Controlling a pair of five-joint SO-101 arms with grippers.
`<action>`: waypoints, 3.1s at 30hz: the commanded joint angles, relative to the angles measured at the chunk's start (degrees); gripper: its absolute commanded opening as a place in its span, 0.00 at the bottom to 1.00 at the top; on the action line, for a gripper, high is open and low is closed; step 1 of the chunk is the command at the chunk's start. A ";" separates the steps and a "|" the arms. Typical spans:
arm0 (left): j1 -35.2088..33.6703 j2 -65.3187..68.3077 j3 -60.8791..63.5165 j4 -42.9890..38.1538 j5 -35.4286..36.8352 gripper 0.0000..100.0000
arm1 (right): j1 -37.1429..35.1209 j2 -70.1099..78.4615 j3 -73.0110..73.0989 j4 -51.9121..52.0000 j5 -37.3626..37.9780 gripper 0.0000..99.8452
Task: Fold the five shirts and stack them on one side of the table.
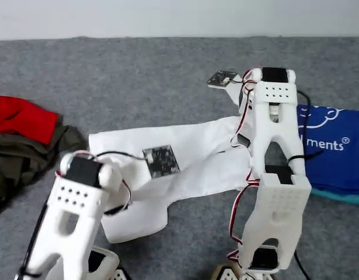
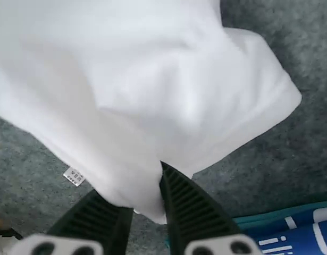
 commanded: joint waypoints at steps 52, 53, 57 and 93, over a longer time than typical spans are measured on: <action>-12.75 -6.07 -1.27 -2.29 -6.59 0.16 | 0.75 -18.42 12.92 1.98 1.14 0.23; -14.24 -5.89 -1.98 -4.04 -5.63 0.15 | 0.57 -19.03 12.92 1.10 0.97 0.23; -18.81 -5.45 -2.59 -14.77 2.55 0.12 | 0.84 -20.35 12.92 -5.76 -3.96 0.23; -18.11 63.21 -35.82 -28.92 30.77 0.01 | 6.11 8.13 7.38 -37.76 -24.79 0.01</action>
